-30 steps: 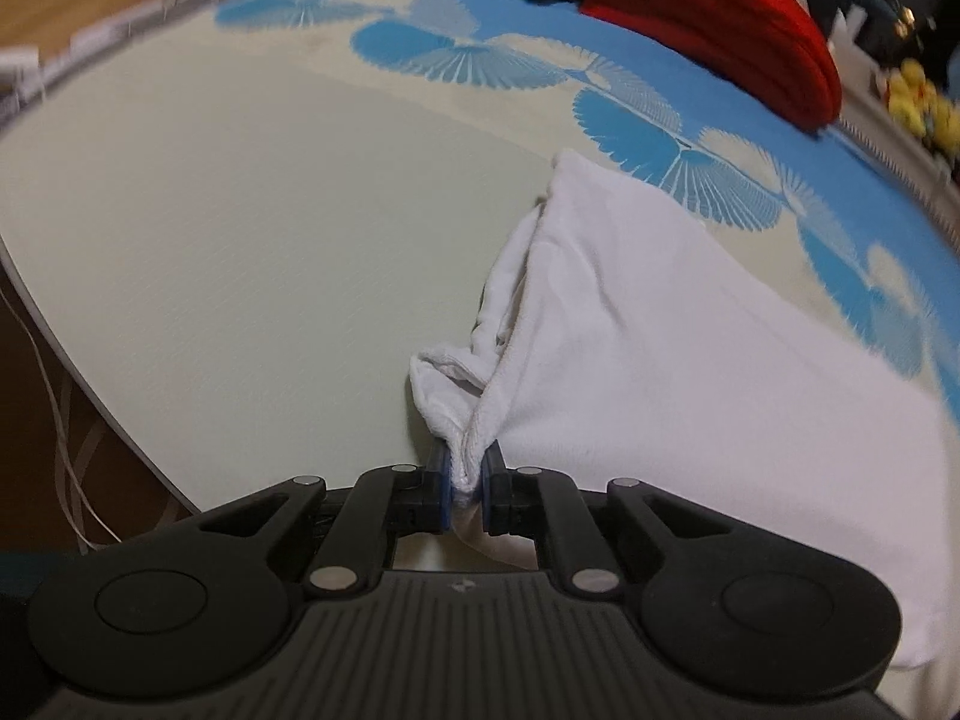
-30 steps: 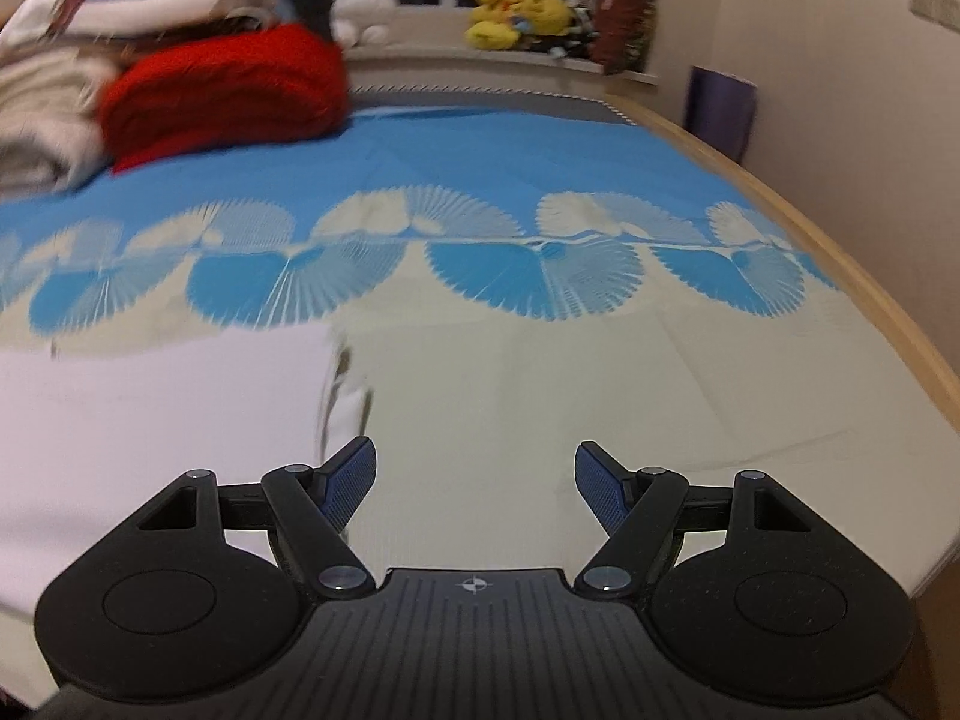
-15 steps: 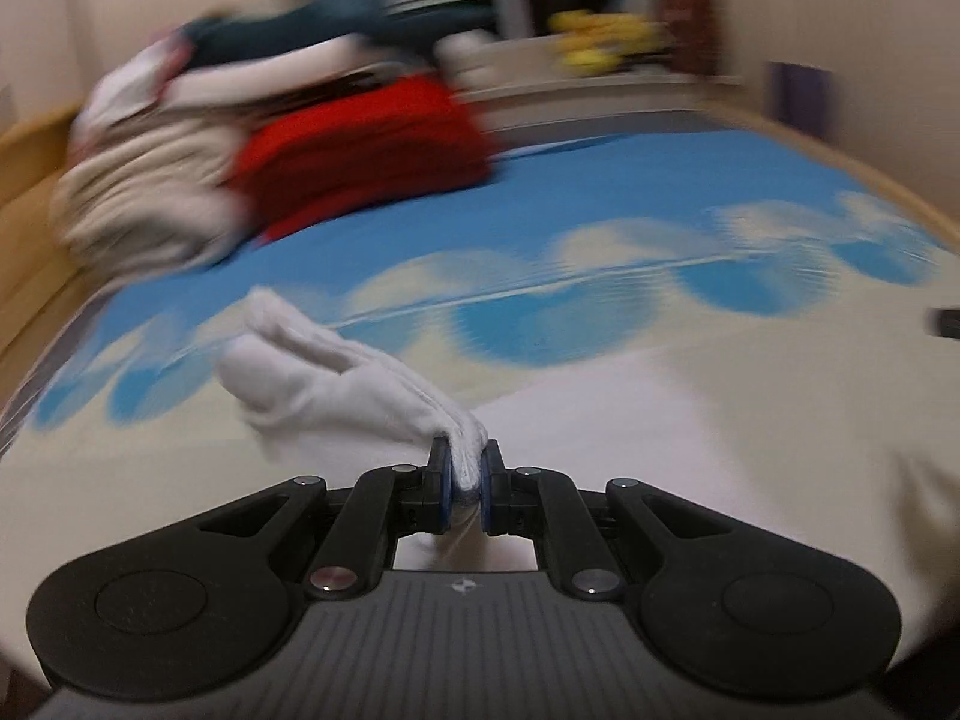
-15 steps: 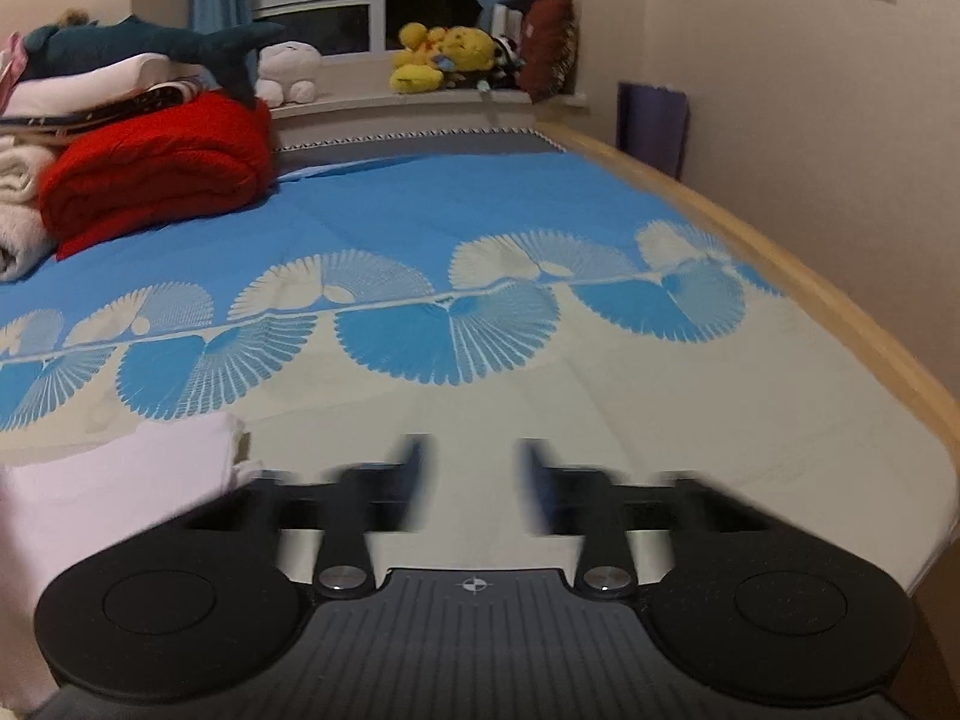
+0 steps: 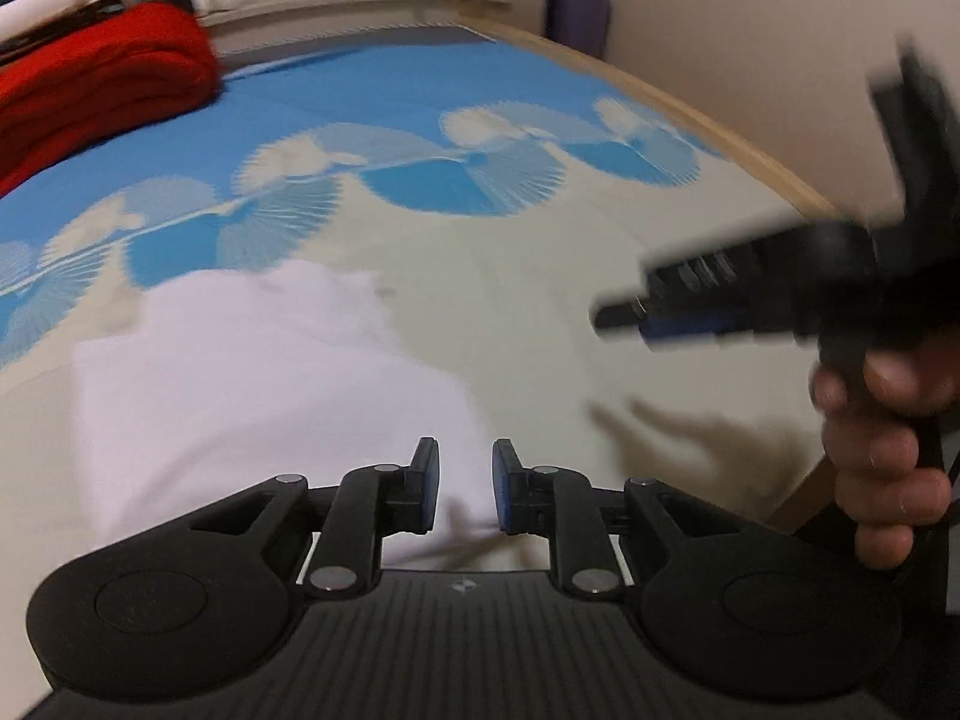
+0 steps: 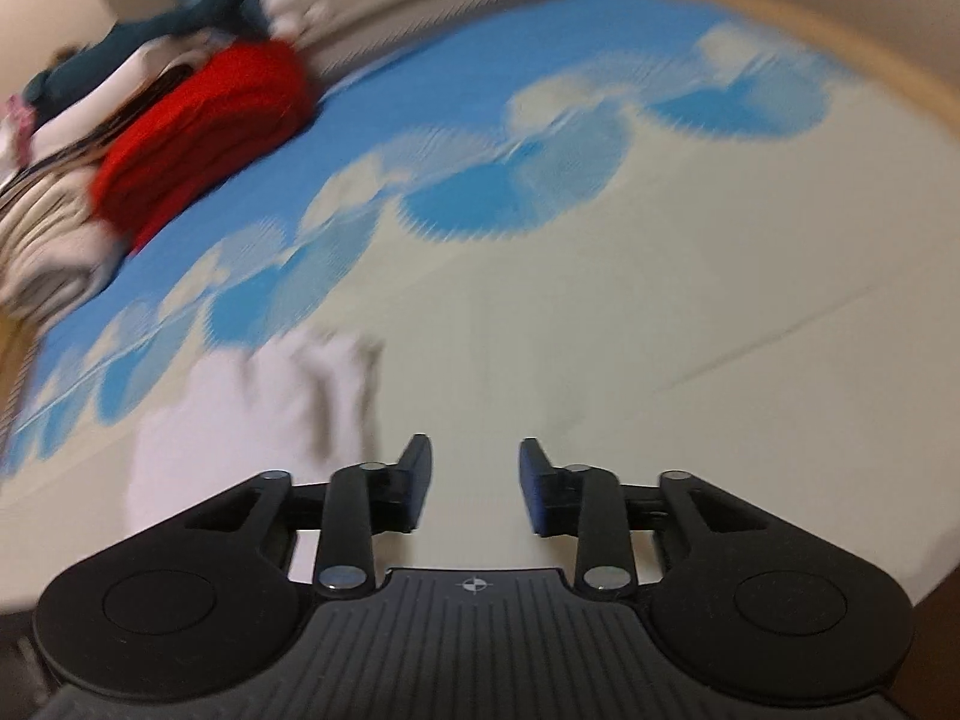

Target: Fold small clothes

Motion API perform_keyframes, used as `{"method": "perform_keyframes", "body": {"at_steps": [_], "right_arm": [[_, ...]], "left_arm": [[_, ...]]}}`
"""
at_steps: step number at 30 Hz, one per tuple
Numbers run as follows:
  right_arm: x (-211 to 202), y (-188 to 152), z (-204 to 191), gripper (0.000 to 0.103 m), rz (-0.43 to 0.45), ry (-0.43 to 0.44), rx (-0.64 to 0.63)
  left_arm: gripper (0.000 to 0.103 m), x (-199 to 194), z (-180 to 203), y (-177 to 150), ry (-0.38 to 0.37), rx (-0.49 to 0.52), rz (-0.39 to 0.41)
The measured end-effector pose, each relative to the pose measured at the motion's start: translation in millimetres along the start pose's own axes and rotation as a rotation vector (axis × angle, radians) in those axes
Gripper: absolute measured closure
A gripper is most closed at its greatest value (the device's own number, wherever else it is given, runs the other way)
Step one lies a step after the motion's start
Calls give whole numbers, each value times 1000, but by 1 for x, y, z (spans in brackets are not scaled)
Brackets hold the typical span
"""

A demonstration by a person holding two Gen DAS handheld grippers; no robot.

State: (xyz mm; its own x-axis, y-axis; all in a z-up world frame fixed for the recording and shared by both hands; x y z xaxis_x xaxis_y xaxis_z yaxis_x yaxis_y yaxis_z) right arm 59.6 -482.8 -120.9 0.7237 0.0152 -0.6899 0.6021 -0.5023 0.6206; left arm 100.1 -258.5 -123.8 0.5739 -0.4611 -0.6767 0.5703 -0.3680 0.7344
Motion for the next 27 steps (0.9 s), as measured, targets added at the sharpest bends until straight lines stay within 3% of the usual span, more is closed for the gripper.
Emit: {"method": "perform_keyframes", "body": {"at_steps": [2,5,7,9,10,12,13,15,17,19,22,25,27], "right_arm": [[9,-11,-12,54,-67,45,6],[22,-26,-31,50,-146,83,-8],[30,-36,-43,50,-188,89,-39],[35,-47,-51,50,-228,90,-64],[40,-53,-55,51,-254,87,-83],[42,-66,-61,77,-290,77,-134],[42,-70,-63,92,-296,74,-159],[35,-64,-61,96,-258,80,-151],[21,-48,-52,97,-199,109,-58],[11,-39,-40,97,-162,115,2],[27,-58,-23,97,-252,-19,-41],[34,-66,-25,92,-289,-57,-94],[28,-58,-27,81,-229,-93,-103]], "left_arm": [[82,-9,-35,-2,48,-17,-13],[83,-13,-88,-9,96,-77,-45],[83,-11,-107,-22,82,-141,-80],[83,2,-117,-48,34,-235,-164],[83,7,-119,-60,24,-268,-212],[83,22,-118,-81,31,-288,-314],[83,22,-114,-81,32,-267,-313],[82,19,-108,-76,20,-223,-294],[78,13,-110,-68,-26,-249,-269],[77,9,-117,-66,-45,-283,-248],[77,14,-119,-80,-44,-275,-328],[75,16,-117,-77,-65,-212,-354],[58,7,-124,-60,-105,-255,-315]]}}
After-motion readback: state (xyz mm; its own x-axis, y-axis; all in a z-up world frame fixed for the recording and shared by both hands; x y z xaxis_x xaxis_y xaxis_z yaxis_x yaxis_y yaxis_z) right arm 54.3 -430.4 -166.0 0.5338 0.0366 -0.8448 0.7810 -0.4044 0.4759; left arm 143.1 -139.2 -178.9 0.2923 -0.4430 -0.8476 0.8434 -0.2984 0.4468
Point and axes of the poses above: each gripper's, at about its wrist camera, not at the fingertips, and x roughly the way its jaws point, z to its right, y to its top, the point moved 7 cm from there along x, roughly the way its jaws point, and after that the axes turned 7 degrees about z, right-handed, at the moved point
